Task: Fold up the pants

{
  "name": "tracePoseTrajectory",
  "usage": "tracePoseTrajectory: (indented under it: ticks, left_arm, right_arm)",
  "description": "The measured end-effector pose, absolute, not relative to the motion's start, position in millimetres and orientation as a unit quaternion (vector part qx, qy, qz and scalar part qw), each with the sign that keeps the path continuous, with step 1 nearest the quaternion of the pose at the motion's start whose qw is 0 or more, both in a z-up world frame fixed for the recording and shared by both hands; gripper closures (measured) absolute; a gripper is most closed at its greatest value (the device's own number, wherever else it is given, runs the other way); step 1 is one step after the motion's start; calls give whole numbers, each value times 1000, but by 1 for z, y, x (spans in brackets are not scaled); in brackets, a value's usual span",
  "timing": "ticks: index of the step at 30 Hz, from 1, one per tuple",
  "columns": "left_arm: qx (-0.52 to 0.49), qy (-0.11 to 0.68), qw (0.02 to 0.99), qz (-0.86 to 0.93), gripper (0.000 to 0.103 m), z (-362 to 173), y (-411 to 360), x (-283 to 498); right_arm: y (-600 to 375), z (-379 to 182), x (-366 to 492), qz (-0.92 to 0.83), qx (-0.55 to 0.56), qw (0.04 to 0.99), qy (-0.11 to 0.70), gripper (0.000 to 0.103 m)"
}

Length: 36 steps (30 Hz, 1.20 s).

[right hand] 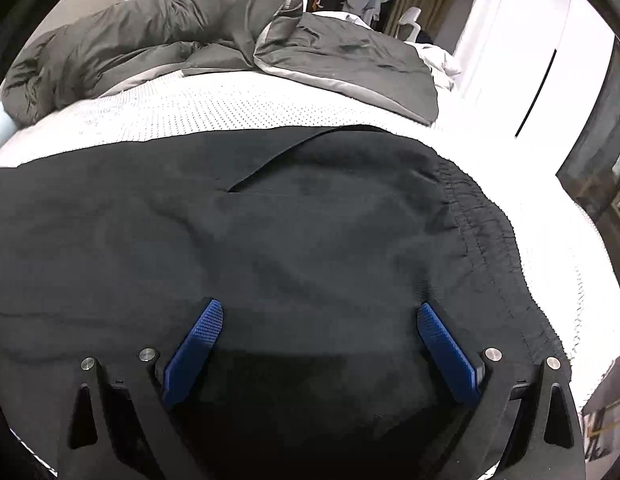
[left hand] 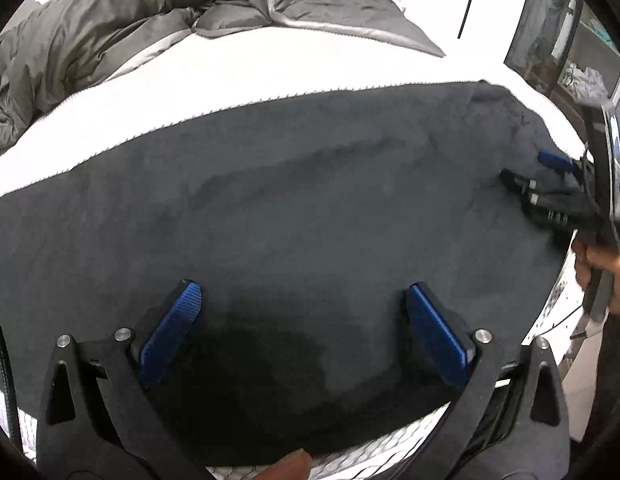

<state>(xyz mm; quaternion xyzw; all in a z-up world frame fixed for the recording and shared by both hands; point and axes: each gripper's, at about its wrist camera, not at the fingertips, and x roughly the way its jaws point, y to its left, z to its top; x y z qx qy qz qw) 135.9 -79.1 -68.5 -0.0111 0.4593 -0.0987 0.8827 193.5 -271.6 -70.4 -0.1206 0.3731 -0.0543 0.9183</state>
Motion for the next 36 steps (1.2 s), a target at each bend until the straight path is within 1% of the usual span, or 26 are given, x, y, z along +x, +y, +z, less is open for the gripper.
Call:
tracePoseTrajectory:
  ticks: [2, 6, 8, 11, 15, 18, 21, 24, 26, 28, 30, 32, 36]
  left_arm:
    - [-14, 461, 881, -109, 1, -67, -88, 146]
    - [-1, 492, 865, -93, 1, -79, -106, 173]
    - [-9, 506, 859, -77, 1, -83, -104, 184]
    - [-14, 507, 861, -44, 1, -81, -89, 189]
    - [-14, 497, 867, 4, 1, -83, -48, 182]
    - [-47, 487, 872, 22, 1, -80, -19, 175]
    - [-48, 472, 880, -1, 1, -68, -29, 163]
    - [-43, 468, 879, -73, 1, -62, -64, 153]
    - [-15, 472, 876, -104, 1, -67, -93, 151]
    - [20, 471, 877, -97, 1, -74, -110, 149]
    - [15, 468, 878, -100, 1, -75, -107, 148]
    - [1, 467, 879, -101, 1, -75, -95, 146]
    - [-15, 459, 885, -82, 1, -78, -55, 130]
  right_arm:
    - [-260, -66, 184, -14, -105, 923, 371, 4]
    - [-233, -69, 172, 60, -90, 919, 379, 4]
    - [-226, -81, 175, 74, -100, 914, 386, 4]
    - [-237, -88, 172, 89, -95, 921, 368, 4]
    - [-261, -82, 156, 23, -117, 931, 346, 4]
    - [-286, -77, 152, -6, -80, 935, 344, 5]
    - [-277, -67, 150, -2, -77, 939, 335, 4]
    - [-243, -63, 145, 65, -81, 935, 338, 4]
    - [-217, -66, 143, 107, -86, 929, 343, 4]
    - [-200, -73, 144, 133, -95, 921, 353, 4]
    - [-193, -84, 140, 158, -109, 912, 362, 4]
    - [-202, -87, 132, 164, -124, 914, 350, 5]
    - [-260, -82, 128, 87, -125, 928, 339, 5]
